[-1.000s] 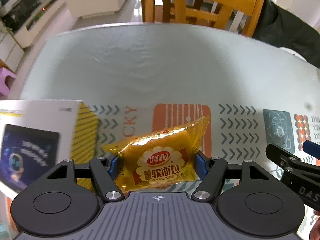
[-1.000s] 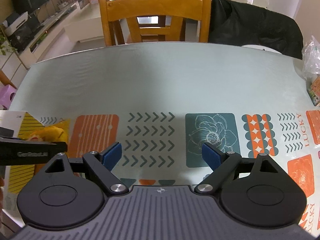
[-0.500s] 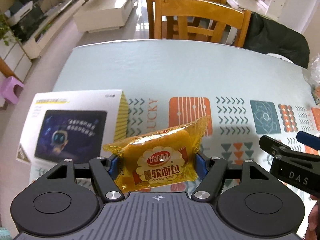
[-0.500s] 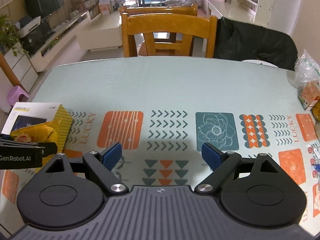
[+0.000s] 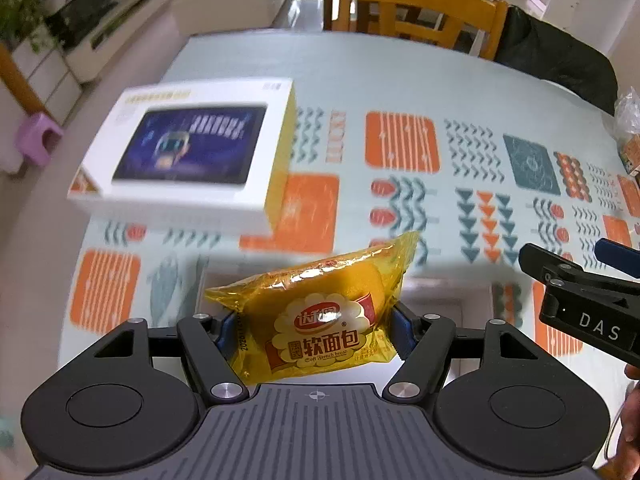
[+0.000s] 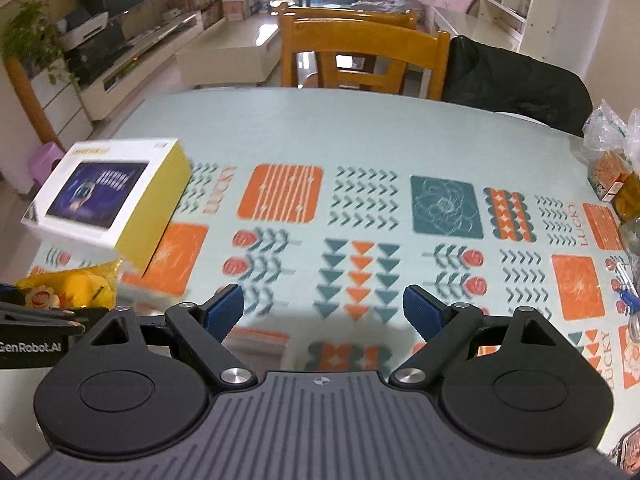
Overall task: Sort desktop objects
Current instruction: 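Carry the packet with the left gripper over the white tray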
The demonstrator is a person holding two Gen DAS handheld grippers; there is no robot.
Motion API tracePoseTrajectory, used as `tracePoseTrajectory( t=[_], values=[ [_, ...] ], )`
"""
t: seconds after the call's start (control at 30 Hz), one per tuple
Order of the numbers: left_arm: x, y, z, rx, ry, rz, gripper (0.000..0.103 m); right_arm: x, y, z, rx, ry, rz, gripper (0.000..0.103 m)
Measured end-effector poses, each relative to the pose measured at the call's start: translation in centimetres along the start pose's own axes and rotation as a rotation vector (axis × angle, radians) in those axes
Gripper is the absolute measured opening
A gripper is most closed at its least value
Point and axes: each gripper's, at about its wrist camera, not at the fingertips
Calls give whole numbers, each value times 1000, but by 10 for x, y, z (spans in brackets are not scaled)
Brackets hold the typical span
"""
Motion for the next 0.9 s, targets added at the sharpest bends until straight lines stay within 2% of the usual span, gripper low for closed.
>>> tracePoseTrajectory(
  t=[0.27, 0.47, 0.6, 0.9],
  values=[
    [17, 39, 4, 17, 4, -11, 69, 29, 29, 17, -12, -19, 56, 103],
    [35, 48, -5, 31, 80, -8, 69, 42, 41, 24, -6, -28, 56, 103],
    [40, 53, -18, 40, 91, -44, 69, 39, 44, 23, 13, -29, 7, 103],
    [30, 62, -55, 129, 155, -158, 70, 33, 52, 10, 71, 23, -73, 103]
  ],
)
Point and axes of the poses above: each gripper's, at about its wrist camera, not at the fingertips, and z roughly against the way its jaws point, x to its left, y to its underside, and after that the axes turned 5 degrees about x, right-handed
